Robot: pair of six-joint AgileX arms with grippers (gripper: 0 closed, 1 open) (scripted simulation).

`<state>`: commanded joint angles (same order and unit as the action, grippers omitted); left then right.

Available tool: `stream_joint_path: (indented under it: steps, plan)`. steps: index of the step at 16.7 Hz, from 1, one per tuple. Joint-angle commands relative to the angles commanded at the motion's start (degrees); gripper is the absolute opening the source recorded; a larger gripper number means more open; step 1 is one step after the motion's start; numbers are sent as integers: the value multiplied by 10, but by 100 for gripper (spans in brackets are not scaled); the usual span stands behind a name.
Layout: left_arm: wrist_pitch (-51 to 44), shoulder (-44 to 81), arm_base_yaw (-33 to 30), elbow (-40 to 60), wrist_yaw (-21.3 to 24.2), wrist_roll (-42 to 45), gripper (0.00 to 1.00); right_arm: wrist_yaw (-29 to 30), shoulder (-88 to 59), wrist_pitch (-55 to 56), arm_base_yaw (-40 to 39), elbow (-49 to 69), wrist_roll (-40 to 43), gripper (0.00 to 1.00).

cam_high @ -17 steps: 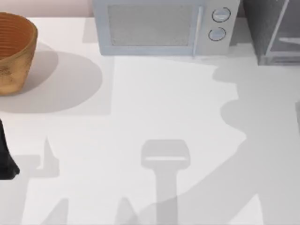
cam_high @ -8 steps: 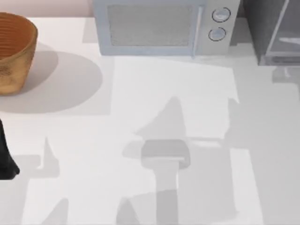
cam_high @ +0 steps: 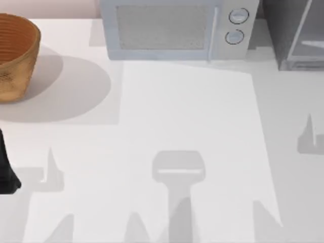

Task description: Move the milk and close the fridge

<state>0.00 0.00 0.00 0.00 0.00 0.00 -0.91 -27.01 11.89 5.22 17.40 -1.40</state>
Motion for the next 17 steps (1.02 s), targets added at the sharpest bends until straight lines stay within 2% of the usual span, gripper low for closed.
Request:
stream_joint_path:
  steps: [4,7,17]
  plan:
    - [0,0,0,0,0,0,100,8,179,-75,-29,-107,9,100]
    - [0,0,0,0,0,0,100,9,252,-110,-47,-159,13,100]
    - [0,0,0,0,0,0,100,8,283,-137,-51,-160,13,100]
